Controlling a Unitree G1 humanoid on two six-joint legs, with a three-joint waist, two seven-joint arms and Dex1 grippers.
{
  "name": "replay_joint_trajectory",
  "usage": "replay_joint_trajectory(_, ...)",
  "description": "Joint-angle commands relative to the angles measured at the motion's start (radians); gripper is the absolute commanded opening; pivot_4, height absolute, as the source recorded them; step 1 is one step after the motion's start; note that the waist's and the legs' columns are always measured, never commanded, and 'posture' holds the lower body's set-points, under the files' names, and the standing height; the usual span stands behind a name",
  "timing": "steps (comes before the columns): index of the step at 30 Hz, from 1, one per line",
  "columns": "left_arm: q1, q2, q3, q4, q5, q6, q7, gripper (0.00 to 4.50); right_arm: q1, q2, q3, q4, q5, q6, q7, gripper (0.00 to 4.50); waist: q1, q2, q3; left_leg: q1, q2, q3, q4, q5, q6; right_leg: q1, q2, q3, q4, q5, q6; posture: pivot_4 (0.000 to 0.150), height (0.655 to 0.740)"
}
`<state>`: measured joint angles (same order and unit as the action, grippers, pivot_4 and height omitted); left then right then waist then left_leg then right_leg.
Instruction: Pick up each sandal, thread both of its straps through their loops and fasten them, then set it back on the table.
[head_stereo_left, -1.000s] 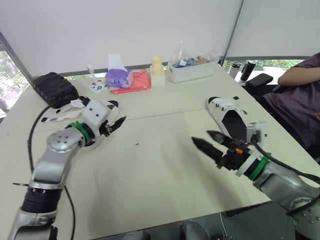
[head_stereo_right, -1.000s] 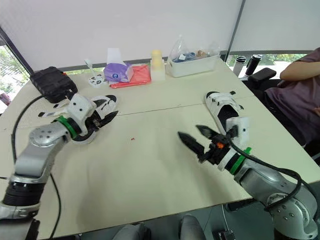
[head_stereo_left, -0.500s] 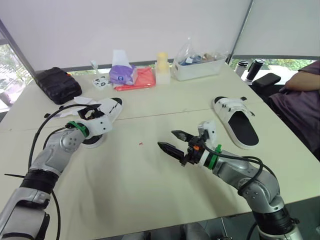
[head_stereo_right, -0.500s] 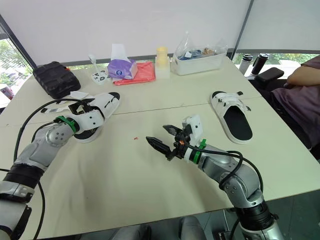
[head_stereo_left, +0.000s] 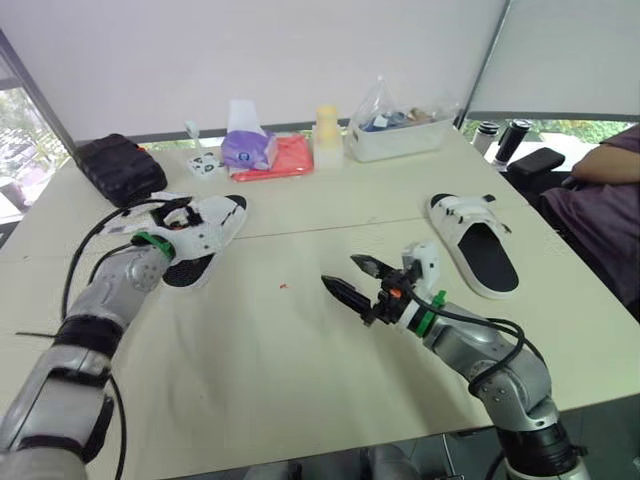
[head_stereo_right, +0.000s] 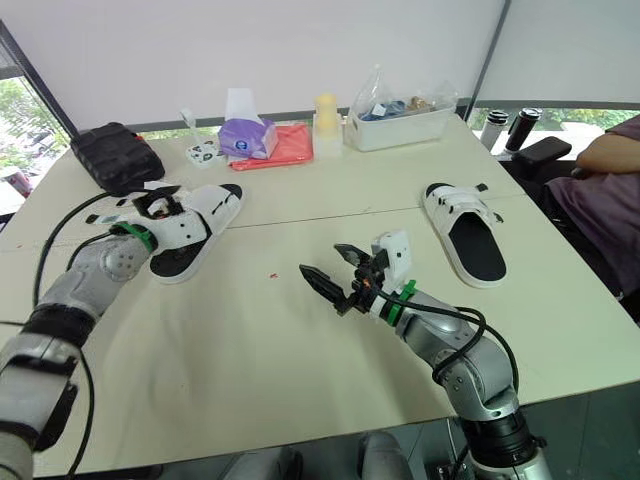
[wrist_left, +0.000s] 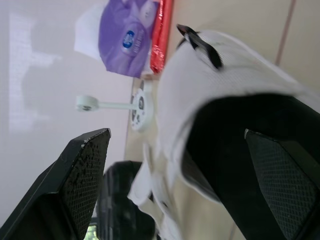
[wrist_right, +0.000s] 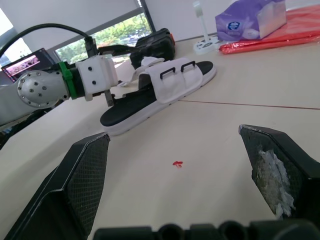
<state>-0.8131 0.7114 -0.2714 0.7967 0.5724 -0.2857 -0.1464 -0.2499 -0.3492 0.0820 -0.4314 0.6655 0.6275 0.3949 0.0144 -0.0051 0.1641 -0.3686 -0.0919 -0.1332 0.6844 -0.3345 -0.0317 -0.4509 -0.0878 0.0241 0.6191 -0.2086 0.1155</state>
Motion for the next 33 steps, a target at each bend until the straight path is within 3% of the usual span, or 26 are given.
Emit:
replay_joint_trajectory(1, -0.135, -0.050, -0.058, 0.172, 0.063, -0.050, 0.091, 4.46, -0.005, 0.020, -0.004, -0.025, -0.023, -0.026, 0.000, 4.50, -0.003, -0.001, 0.000, 0.000, 0.000, 0.000, 0.000, 0.000, 0.000, 0.000, 0.000, 0.000, 0.000, 0.000, 0.000, 0.150, 0.7400)
replay_joint_trajectory(3, -0.192, -0.089, -0.092, 0.285, 0.082, -0.060, 0.100, 4.46, -0.002, 0.027, -0.005, -0.027, -0.034, -0.027, -0.001, 4.50, -0.006, -0.001, 0.000, 0.000, 0.000, 0.001, 0.000, 0.000, 0.000, 0.000, 0.000, 0.000, 0.000, 0.000, 0.000, 0.150, 0.7400)
replay_joint_trajectory(6, -0.246, -0.127, -0.129, 0.397, 0.105, -0.067, 0.135, 3.64, 0.002, 0.036, -0.012, -0.031, -0.040, -0.026, -0.005, 4.50, -0.017, -0.001, 0.000, 0.000, 0.000, 0.001, 0.000, 0.000, 0.000, 0.000, 0.000, 0.000, 0.000, 0.000, 0.000, 0.150, 0.7400)
replay_joint_trajectory(12, -0.283, -0.142, -0.159, 0.472, 0.120, -0.070, 0.171, 0.67, 0.011, 0.045, -0.025, -0.043, -0.052, -0.023, -0.014, 4.50, -0.029, -0.001, 0.000, -0.001, 0.000, 0.000, 0.000, 0.000, 0.000, -0.001, 0.000, 0.000, 0.000, 0.000, 0.000, 0.150, 0.7400)
replay_joint_trajectory(14, -0.284, -0.141, -0.162, 0.480, 0.122, -0.066, 0.173, 0.04, 0.014, 0.048, -0.026, -0.045, -0.056, -0.021, -0.017, 4.50, -0.028, 0.000, 0.000, 0.000, 0.000, 0.001, 0.000, 0.000, 0.000, -0.001, 0.000, 0.000, 0.000, 0.000, 0.000, 0.150, 0.7400)
replay_joint_trajectory(19, -0.275, -0.105, -0.175, 0.453, 0.130, -0.107, 0.183, 0.04, 0.022, 0.046, -0.046, -0.050, -0.053, -0.015, -0.024, 4.50, -0.028, -0.001, 0.000, 0.000, 0.000, 0.001, 0.000, 0.000, 0.000, -0.001, 0.000, 0.001, 0.001, 0.000, 0.000, 0.150, 0.7400)
replay_joint_trajectory(27, -0.182, 0.094, -0.324, 0.037, 0.277, -0.758, 0.223, 0.04, 0.032, -0.029, -0.194, -0.038, 0.011, 0.014, 0.008, 4.50, -0.022, -0.001, 0.000, -0.006, 0.000, 0.002, 0.000, 0.001, -0.001, -0.011, -0.003, 0.001, 0.008, 0.000, 0.000, 0.150, 0.7400)
replay_joint_trajectory(33, -0.093, 0.146, -0.296, -0.184, 0.408, -0.901, 0.361, 0.04, 0.039, -0.099, -0.234, -0.008, 0.010, 0.018, 0.071, 4.50, -0.026, -0.001, 0.000, -0.005, 0.000, 0.004, 0.000, 0.001, 0.000, -0.011, -0.003, 0.002, 0.008, 0.000, 0.000, 0.150, 0.7400)
